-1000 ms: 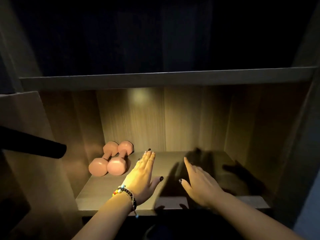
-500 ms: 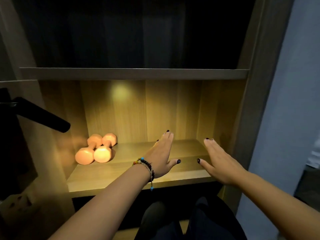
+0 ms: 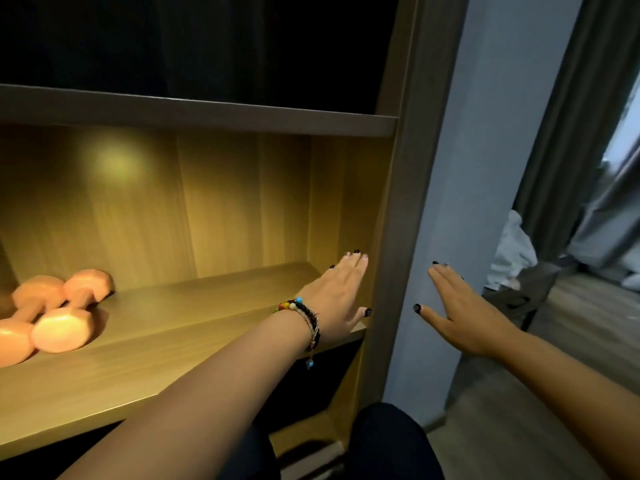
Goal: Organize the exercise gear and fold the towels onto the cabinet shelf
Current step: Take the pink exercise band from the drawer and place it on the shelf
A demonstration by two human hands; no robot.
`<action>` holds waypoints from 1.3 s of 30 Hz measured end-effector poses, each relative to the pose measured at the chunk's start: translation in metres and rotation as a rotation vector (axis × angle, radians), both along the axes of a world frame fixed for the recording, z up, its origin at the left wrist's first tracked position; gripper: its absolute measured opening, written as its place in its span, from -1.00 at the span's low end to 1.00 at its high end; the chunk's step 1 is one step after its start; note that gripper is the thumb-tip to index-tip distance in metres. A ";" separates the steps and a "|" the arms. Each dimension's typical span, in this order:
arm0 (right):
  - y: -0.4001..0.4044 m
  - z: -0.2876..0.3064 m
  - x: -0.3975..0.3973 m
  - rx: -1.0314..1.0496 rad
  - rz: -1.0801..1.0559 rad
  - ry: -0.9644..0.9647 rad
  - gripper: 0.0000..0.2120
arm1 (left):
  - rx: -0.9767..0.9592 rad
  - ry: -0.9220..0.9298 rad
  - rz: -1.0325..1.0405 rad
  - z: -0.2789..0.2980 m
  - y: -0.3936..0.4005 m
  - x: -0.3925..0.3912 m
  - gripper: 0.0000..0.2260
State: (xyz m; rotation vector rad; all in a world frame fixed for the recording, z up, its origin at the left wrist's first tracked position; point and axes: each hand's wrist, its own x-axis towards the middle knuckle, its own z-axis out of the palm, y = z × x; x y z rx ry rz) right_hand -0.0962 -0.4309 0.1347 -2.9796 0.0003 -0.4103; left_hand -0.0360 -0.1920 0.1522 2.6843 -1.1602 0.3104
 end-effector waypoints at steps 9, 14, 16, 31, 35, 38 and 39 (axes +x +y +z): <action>-0.051 -0.010 0.051 0.324 -0.099 -0.084 -0.34 | 0.287 -0.210 -0.173 -0.043 -0.094 0.054 -0.30; -0.104 0.011 0.081 0.354 -0.142 -0.094 -0.41 | 0.338 -0.209 -0.271 -0.040 -0.146 0.094 -0.31; -0.129 0.012 0.085 0.314 -0.168 -0.068 -0.41 | 0.345 -0.201 -0.320 -0.039 -0.166 0.106 -0.29; -0.262 0.069 0.039 0.302 -0.437 0.204 -0.35 | 0.278 0.142 -0.420 0.042 -0.315 0.112 -0.30; -0.283 0.097 0.018 0.121 -0.342 0.214 -0.36 | 0.283 0.200 -0.412 0.081 -0.343 0.104 -0.30; -0.294 0.115 0.012 0.096 -0.340 0.253 -0.37 | 0.294 0.206 -0.400 0.101 -0.357 0.101 -0.30; -0.297 0.120 0.011 0.083 -0.336 0.251 -0.38 | 0.286 0.226 -0.390 0.106 -0.361 0.100 -0.30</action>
